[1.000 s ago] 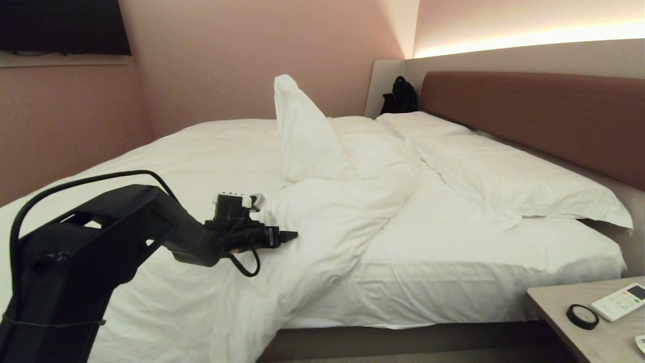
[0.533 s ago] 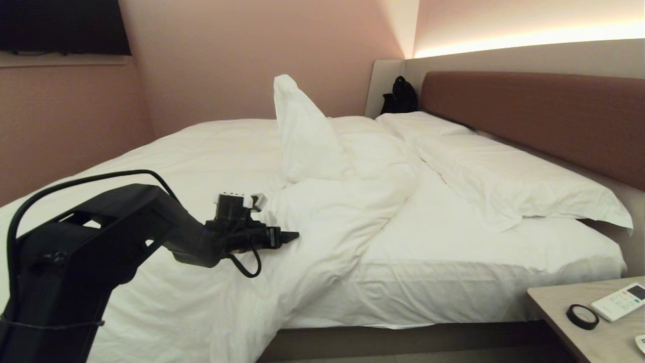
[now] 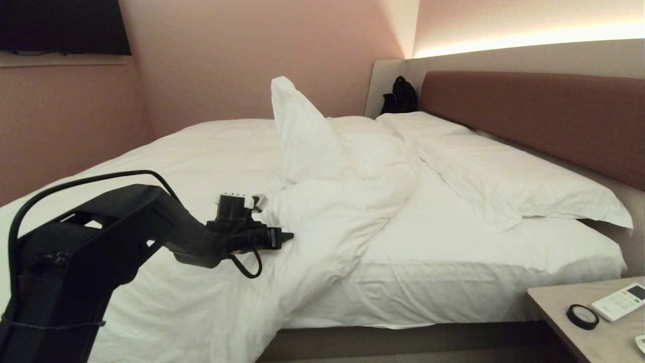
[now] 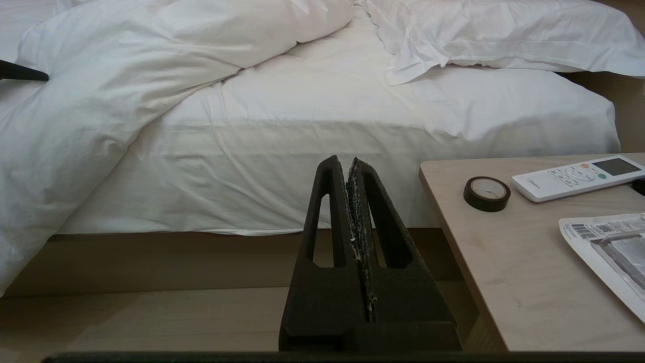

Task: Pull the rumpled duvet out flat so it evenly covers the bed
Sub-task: Hold the folded corner of the quilt, then flatten the corners of the folded blanket

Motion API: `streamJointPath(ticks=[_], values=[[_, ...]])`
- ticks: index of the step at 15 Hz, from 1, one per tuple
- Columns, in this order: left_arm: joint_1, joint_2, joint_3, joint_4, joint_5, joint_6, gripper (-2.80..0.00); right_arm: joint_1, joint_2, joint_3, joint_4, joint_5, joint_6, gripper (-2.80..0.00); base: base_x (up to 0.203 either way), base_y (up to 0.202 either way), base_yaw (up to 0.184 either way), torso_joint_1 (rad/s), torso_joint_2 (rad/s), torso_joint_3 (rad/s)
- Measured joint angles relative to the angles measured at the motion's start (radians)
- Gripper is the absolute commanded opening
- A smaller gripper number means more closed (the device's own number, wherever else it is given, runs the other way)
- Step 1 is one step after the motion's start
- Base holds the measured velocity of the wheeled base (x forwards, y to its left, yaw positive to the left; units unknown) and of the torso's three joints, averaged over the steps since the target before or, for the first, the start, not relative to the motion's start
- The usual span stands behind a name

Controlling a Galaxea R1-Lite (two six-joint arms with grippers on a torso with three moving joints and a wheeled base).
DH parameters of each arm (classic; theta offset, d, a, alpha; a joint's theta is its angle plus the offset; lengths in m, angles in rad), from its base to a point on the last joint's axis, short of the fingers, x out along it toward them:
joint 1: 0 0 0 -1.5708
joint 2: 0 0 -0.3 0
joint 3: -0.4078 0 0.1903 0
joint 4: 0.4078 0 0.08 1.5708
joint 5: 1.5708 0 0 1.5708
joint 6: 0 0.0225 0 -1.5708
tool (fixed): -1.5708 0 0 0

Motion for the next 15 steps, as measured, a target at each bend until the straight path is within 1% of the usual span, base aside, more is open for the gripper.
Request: streamJointPath(ticks=[7, 10, 12, 15], values=[[-0.008, -0.016, 0.017, 0.002, -0.001, -0.005, -2.8, 0.0, 0.0, 0.0, 0.0, -0.001, 0.0, -2.8, 0.0, 0.0, 0.0, 0.0, 0.0, 0.0], [-0.025, -0.044, 0.042, 0.003, 0.0, -0.007, -2.8, 0.0, 0.0, 0.0, 0.0, -0.001, 0.001, -2.8, 0.0, 0.0, 0.0, 0.0, 0.0, 0.0], [-0.045, -0.078, 0.074, 0.003, 0.001, -0.027, -2.8, 0.0, 0.0, 0.0, 0.0, 0.0, 0.0, -2.8, 0.0, 0.0, 0.0, 0.0, 0.0, 0.0], [-0.103, -0.159, 0.147, 0.002, 0.001, -0.085, -2.8, 0.0, 0.0, 0.0, 0.0, 0.0, 0.0, -2.8, 0.0, 0.0, 0.0, 0.0, 0.0, 0.0]])
